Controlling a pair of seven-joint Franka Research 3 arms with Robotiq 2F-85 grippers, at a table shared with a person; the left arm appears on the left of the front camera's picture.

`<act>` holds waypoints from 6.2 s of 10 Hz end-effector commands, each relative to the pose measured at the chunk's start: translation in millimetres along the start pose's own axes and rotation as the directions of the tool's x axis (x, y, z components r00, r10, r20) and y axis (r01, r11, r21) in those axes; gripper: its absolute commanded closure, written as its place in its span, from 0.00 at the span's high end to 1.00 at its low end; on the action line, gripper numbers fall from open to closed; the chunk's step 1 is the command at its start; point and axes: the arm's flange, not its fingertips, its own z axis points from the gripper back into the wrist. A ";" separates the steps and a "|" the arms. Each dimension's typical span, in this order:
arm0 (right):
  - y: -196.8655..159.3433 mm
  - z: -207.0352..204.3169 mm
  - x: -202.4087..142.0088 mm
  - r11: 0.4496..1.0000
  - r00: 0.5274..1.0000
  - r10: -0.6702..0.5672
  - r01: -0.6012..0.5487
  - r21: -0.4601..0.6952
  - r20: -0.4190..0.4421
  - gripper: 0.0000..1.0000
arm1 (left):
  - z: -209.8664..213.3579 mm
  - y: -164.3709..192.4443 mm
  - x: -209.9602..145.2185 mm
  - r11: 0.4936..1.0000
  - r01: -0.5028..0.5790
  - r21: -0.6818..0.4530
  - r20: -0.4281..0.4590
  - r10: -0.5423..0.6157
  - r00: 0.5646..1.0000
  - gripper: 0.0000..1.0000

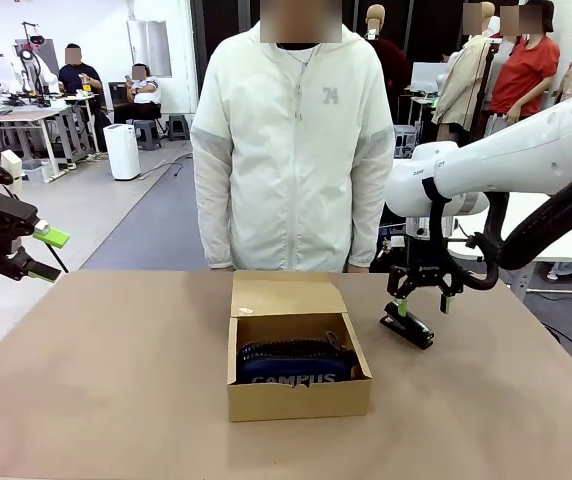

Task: Pack the items into the box.
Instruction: Pick up the item indicated by the person and place it inside the Mailer Box.

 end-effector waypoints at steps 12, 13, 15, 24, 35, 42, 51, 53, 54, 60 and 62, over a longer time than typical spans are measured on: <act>22.6 -32.3 -5.5 0.857 0.842 0.515 -0.512 -0.065 0.159 1.00 | 3.2 0.4 -1.1 1.000 0.013 -0.005 -0.008 -0.013 1.000 1.00; 21.6 -33.9 -5.6 0.859 0.842 0.511 -0.505 -0.077 0.171 1.00 | 3.2 0.4 -1.1 1.000 0.013 -0.005 -0.008 -0.013 1.000 1.00; 23.2 -39.5 -3.7 0.876 0.858 0.483 -0.467 -0.122 0.176 1.00 | 3.2 0.4 -1.1 1.000 0.013 -0.005 -0.008 -0.013 1.000 1.00; 22.6 -49.7 -5.2 0.895 0.882 0.442 -0.419 -0.154 0.165 0.00 | 3.2 0.4 -1.1 1.000 0.013 -0.005 -0.008 -0.013 1.000 1.00; -27.0 54.5 -176.5 0.866 0.885 0.457 -0.466 0.180 0.092 0.00 | 3.2 0.4 -1.1 1.000 0.013 -0.005 -0.008 -0.013 1.000 1.00; -40.0 56.0 -207.9 0.841 0.872 0.474 -0.489 0.232 0.121 0.00 | 3.2 0.4 -1.1 1.000 0.013 -0.005 -0.008 -0.013 1.000 1.00; 247.1 79.5 -145.9 -0.029 -0.026 1.000 -0.962 -0.271 -0.016 0.00 | 3.2 0.4 -1.1 1.000 0.013 -0.005 -0.008 -0.013 1.000 1.00; 281.0 52.6 -140.4 -0.152 -0.132 0.987 -0.953 -0.263 -0.091 0.00 | 3.2 0.4 -1.1 1.000 0.013 -0.005 -0.008 -0.013 1.000 1.00; 286.9 38.0 -135.8 -0.183 -0.156 0.982 -0.928 -0.325 -0.109 0.00 | 3.2 0.4 -1.1 1.000 0.013 -0.005 -0.008 -0.013 1.000 1.00; 287.9 -7.9 -127.7 -0.223 -0.187 0.972 -0.931 -0.290 -0.144 0.00 | 3.2 0.4 -1.1 1.000 0.013 -0.005 -0.008 -0.013 1.000 1.00; 286.9 -8.7 -126.4 -0.205 -0.172 0.975 -0.938 -0.278 -0.139 0.00 | 3.2 0.4 -1.1 1.000 0.013 -0.005 -0.008 -0.013 1.000 1.00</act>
